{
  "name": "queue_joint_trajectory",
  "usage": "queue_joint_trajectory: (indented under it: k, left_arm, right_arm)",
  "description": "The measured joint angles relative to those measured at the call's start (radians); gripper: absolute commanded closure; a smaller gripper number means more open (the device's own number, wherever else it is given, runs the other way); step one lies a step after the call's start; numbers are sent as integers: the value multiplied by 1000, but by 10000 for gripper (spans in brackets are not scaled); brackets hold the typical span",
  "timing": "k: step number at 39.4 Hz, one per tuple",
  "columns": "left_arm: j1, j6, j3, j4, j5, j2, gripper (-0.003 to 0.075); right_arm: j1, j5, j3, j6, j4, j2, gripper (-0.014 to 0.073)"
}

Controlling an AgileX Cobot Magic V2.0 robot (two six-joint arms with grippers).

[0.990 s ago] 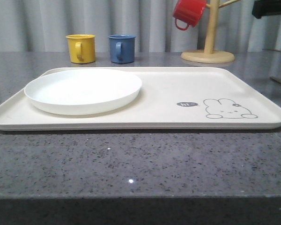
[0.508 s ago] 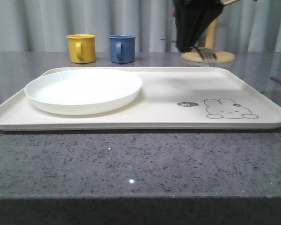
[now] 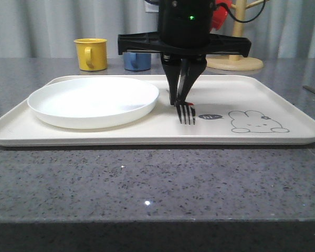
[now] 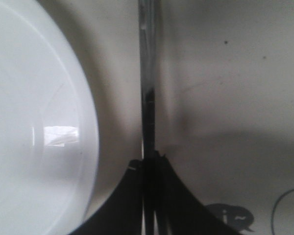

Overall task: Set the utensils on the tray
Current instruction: 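Carry the fork onto the tray beside the plate and open the right gripper, then grasp the silver chopsticks on the table with the right gripper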

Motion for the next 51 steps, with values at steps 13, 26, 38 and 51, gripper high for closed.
queue_joint_trajectory:
  k: [13,26,38,51]
  left_arm:
    - [0,0,0,0,0,0,738]
    - [0,0,0,0,0,0,738]
    - [0,0,0,0,0,0,738]
    - [0,0,0,0,0,0,738]
  right_arm:
    - [0,-6,-4,21,-4,14,377]
    - [-30,20,-25,-7,-9,-69,341]
    - [-199,136,-31,-214,-10,-195,341]
    - [-472,151,78,-402,-12,-266,341]
